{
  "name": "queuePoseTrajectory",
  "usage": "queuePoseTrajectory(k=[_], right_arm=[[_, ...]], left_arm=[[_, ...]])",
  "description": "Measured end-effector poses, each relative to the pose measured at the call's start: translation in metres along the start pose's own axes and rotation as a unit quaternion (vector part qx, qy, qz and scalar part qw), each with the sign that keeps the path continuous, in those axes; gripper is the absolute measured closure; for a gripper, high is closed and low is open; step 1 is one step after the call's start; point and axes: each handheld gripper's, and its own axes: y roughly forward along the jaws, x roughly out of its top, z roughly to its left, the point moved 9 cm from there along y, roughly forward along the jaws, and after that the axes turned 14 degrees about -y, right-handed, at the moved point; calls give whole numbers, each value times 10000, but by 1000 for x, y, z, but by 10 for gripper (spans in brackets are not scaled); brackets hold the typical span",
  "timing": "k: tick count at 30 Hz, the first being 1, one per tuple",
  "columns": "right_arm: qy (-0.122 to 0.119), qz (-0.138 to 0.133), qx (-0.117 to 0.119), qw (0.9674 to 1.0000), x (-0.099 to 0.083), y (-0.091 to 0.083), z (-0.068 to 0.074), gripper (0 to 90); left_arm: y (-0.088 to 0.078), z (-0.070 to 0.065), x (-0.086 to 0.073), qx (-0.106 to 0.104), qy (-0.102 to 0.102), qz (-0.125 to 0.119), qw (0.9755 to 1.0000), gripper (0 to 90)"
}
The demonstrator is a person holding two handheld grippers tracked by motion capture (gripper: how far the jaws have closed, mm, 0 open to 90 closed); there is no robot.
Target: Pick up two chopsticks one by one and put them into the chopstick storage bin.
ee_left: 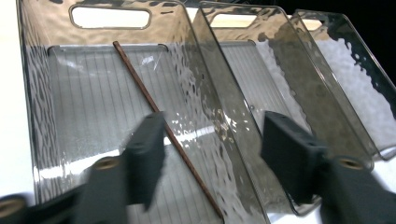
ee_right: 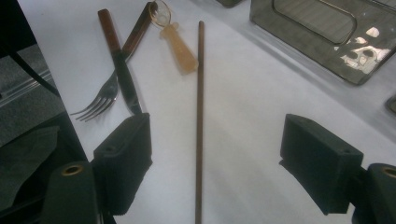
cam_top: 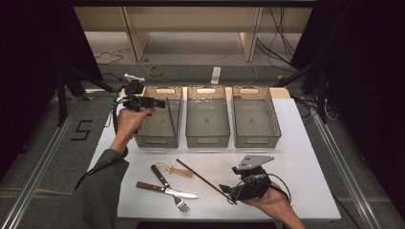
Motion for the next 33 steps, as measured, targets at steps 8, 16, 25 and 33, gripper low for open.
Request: queuePoseTrajectory(k=[8, 16, 25, 33], right_arm=[[-28, 280, -110, 9995, -2, 3, -2, 283], [-254, 810, -101, 9963, 2, 12, -2, 306], [-394, 1018, 6, 9940, 12, 25, -4, 321], [-379, 1239, 104, 9915, 14, 31, -8, 343]], left_arm=[[-33, -23, -23, -780, 225, -410, 9959, 194], [-52, -46, -50, -1205, 618, -688, 9884, 174], [-60, -57, -84, -1410, 1016, -790, 9816, 156], [-56, -51, -115, -1364, 1141, -764, 9811, 156]])
